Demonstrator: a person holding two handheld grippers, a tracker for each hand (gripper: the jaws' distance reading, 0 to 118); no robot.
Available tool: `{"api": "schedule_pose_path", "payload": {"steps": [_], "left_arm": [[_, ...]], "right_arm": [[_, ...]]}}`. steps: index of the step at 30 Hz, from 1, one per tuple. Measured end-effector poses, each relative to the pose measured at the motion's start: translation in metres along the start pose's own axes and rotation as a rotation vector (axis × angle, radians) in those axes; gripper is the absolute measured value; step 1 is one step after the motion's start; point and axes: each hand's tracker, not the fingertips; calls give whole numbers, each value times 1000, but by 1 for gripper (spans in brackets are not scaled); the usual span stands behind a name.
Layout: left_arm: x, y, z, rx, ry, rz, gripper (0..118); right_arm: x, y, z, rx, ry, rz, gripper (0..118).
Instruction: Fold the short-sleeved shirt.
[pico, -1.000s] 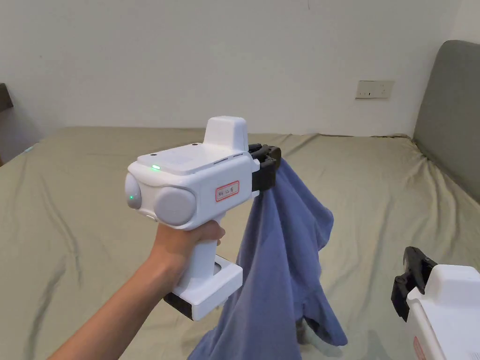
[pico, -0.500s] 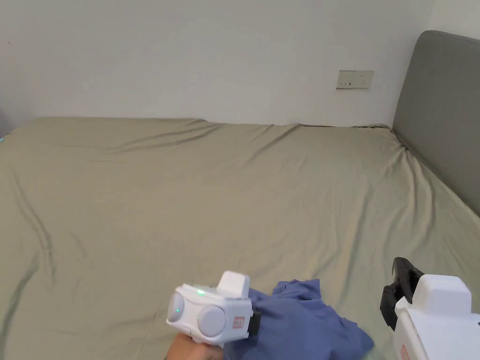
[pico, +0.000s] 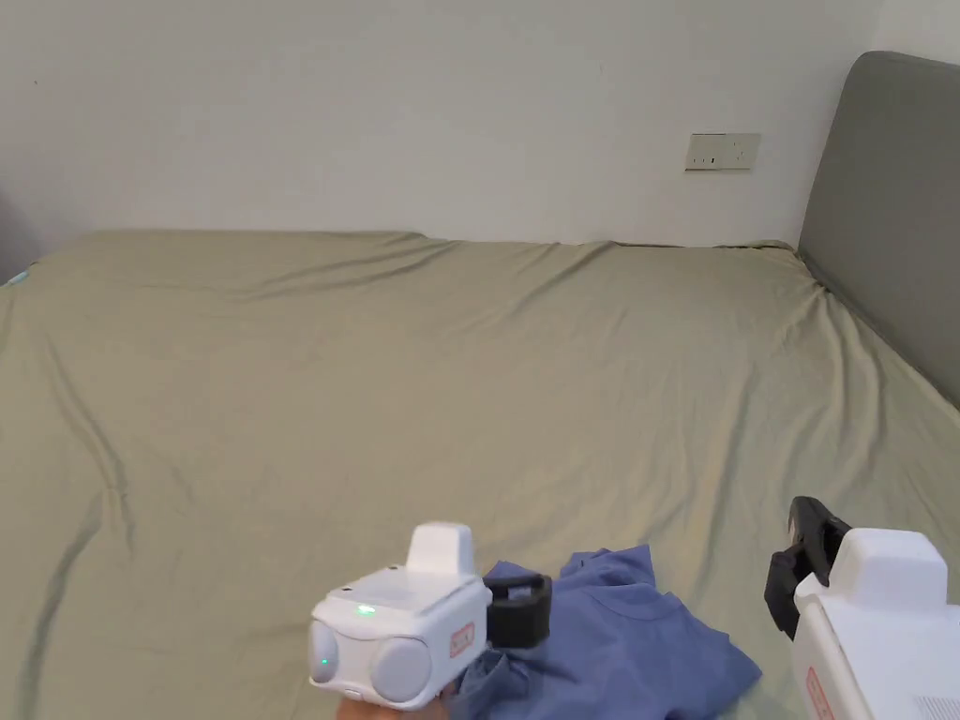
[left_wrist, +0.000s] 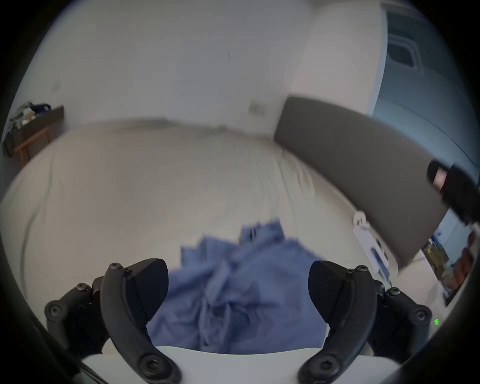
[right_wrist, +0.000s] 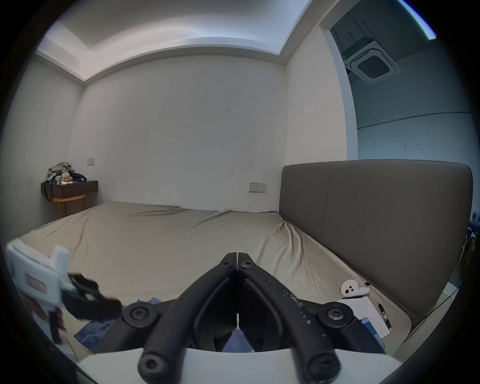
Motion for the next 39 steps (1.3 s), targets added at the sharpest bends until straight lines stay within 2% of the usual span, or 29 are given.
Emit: {"api": "schedule_pose_path", "payload": {"steps": [6, 9, 10, 11, 12, 15, 16, 25, 29, 36, 39], "left_arm": [[-17, 35, 64, 334, 181, -138, 112], [-27, 42, 83, 415, 292, -191, 111], [-31, 42, 88, 439, 325, -184, 107], [-35, 41, 93, 457, 347, -180, 99], [-39, 44, 97, 476, 370, -176, 86], [-49, 39, 105, 518, 415, -173, 4], [-52, 43, 105, 511, 418, -174, 0], [-68, 44, 104, 437, 414, -142, 0], [-74, 42, 92, 245, 422, -78, 0], [-100, -3, 58, -117, 295, 142, 0], [-105, -32, 45, -208, 207, 170, 0]], "right_arm": [[-3, 18, 4, 47, -2, -5, 1], [-5, 25, 5, 67, -3, -7, 1], [-5, 26, 6, 75, -2, -9, 1], [-6, 28, 6, 79, 0, -10, 1], [-7, 29, 6, 83, -1, -11, 1], [-10, 32, 7, 93, 4, -12, 1], [-11, 33, 7, 94, 5, -8, 1], [-13, 33, 7, 90, 15, -4, 1], [-14, 33, 9, 84, 17, 1, 1], [-11, 22, 5, 55, 22, -3, 1], [-12, 15, 2, 43, 24, 3, 1]]}}
